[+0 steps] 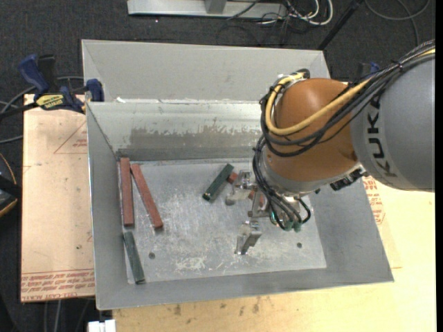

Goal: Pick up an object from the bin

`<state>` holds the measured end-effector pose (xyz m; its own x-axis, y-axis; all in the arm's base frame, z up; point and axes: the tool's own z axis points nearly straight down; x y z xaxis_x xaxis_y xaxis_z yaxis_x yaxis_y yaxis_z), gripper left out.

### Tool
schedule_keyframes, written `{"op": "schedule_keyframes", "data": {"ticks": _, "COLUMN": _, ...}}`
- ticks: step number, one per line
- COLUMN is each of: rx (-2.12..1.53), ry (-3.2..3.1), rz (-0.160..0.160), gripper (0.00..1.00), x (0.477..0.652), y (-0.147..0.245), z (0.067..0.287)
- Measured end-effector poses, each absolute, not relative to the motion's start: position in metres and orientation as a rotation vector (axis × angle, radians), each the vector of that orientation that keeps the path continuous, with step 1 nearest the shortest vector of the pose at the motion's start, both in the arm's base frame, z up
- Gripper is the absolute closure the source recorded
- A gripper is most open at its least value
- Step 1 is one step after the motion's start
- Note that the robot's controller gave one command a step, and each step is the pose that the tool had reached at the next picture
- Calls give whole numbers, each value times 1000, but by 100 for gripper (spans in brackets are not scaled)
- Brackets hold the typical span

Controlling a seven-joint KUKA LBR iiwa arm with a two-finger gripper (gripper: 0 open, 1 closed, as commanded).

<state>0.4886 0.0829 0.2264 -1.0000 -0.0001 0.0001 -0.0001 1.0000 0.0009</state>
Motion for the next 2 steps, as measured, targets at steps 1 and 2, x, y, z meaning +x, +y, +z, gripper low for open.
{"op": "schedule_keyframes", "data": {"ticks": 1, "rx": -110, "ry": -3140, "rz": -1, "gripper": 0, "x": 490, "y": 90, "z": 198}}
{"op": "schedule_keyframes", "data": {"ticks": 2, "rx": -79, "ry": -3144, "rz": -2, "gripper": 0, "x": 547, "y": 77, "z": 175}}
